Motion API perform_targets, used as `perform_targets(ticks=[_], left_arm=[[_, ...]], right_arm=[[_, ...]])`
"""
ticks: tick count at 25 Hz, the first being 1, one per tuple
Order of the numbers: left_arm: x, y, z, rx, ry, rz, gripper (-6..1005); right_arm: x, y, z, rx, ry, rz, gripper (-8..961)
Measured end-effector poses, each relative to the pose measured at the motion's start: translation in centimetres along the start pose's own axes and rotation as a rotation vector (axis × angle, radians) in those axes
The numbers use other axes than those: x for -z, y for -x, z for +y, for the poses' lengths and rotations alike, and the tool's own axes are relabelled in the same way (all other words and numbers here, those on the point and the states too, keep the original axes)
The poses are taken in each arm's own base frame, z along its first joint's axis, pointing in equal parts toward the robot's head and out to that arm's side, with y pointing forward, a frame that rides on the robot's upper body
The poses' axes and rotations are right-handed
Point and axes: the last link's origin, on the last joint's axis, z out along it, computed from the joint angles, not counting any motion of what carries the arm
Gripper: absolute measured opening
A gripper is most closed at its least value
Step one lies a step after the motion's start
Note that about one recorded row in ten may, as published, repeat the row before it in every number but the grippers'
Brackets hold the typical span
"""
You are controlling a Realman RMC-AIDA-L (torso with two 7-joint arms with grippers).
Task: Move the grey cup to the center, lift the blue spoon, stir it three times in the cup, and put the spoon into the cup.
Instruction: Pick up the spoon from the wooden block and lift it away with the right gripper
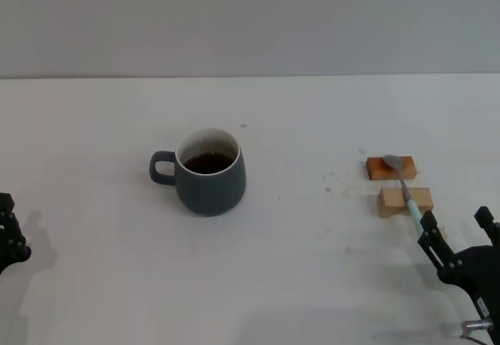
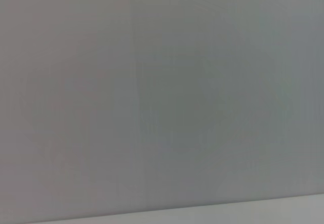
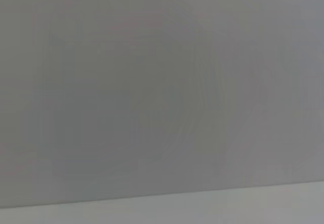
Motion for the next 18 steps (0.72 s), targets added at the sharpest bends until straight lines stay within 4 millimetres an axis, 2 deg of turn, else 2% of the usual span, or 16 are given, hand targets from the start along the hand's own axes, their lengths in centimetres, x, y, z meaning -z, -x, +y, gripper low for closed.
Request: perform_targets(ticks=[18], left_arm=[[0.3, 0.1, -0.1, 0.0, -0.004, -0.004, -2]], right_arm=[[-1.6, -0.7, 0.6, 0.007, 0.039, 0.077, 832]])
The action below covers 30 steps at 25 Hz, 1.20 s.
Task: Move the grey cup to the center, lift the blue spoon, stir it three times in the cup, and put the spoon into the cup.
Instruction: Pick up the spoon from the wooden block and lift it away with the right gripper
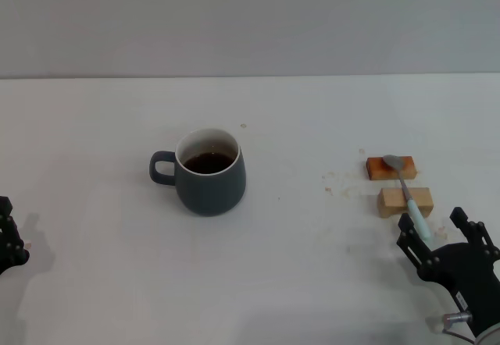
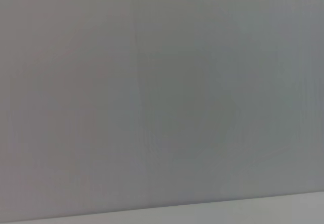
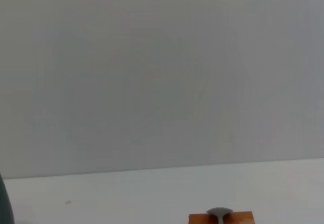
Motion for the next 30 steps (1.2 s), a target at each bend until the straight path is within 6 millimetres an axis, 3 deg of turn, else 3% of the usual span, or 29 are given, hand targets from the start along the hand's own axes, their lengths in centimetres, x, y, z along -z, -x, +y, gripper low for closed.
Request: perform_targets(ticks=[30], left_arm=[[-0.02, -0.11, 0.03, 0.007, 0.0, 0.007, -2]], right_arm=[[-0.76, -0.28, 0.24, -0.006, 0.017, 0.037, 828]])
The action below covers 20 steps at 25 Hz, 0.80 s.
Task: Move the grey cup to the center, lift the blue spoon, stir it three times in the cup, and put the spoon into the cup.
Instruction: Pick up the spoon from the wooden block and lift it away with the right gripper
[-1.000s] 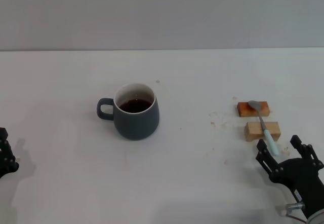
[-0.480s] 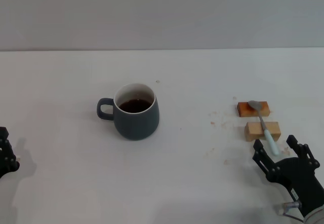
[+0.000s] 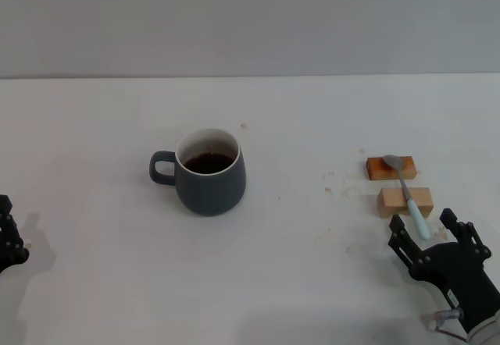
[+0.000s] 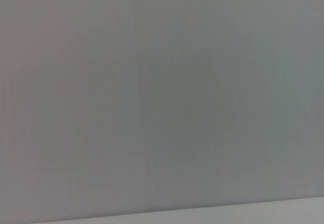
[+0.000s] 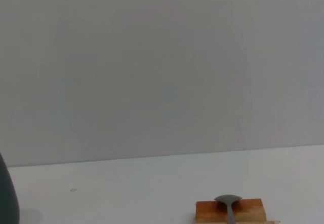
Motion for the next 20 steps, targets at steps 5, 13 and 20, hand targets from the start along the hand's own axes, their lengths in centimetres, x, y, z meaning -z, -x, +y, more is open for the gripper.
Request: perform_targets(ticks=[5, 13, 20], left_arm=[[0.06, -0.09, -0.02, 0.001, -0.001, 0.007, -2], [0.08, -0.09, -0.02, 0.003, -0.001, 0.007, -2], [0.07, -0.13, -0.1, 0.002, -0.001, 0.009, -2]], right_arm=[[0.02, 0.03, -0.01, -0.001, -0.001, -0.003, 816], [0.14, -0.04, 0.13, -0.007, -0.001, 0.0, 795], [0.03, -0.03, 0.2, -0.002, 0.009, 0.003, 610]])
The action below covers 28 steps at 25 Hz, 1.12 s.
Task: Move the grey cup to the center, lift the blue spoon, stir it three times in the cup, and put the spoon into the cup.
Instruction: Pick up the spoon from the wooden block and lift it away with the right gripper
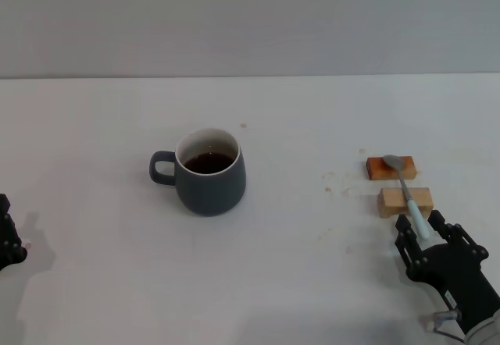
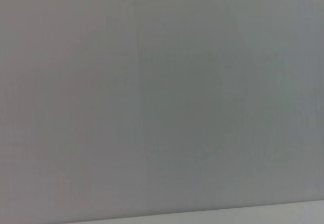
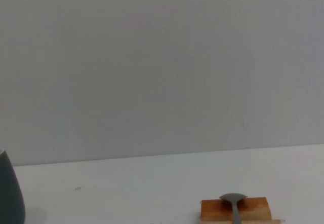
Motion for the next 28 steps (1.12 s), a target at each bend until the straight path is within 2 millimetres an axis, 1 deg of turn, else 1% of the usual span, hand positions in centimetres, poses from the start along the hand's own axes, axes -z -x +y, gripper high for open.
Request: perform_targets(ticks=[1, 6, 15, 25, 28], left_arm=[[0.0, -0.01, 0.0, 0.0, 0.0, 0.001, -2], [0.0, -0.03, 0.01, 0.0, 0.0, 0.002, -2], [0.0, -0.03, 0.15, -0.001, 0.008, 0.002, -2], [0.01, -0.03, 0.16, -0.006, 0.011, 0.003, -2], [0.04, -0.04, 0.1, -0.006, 0.011, 0.003, -2]], right_arm=[[-0.01, 0.01, -0.01, 0.0, -0.001, -0.001, 574], [0.02, 0.02, -0.09, -0.004, -0.008, -0.002, 497], [-0.01, 0.04, 0.01, -0.003, -0.003, -0.003, 312], [0.13, 0.1, 0.02, -0.02, -0.019, -0.01, 303], [0.13, 0.15, -0.02, -0.023, -0.026, -0.013, 245]])
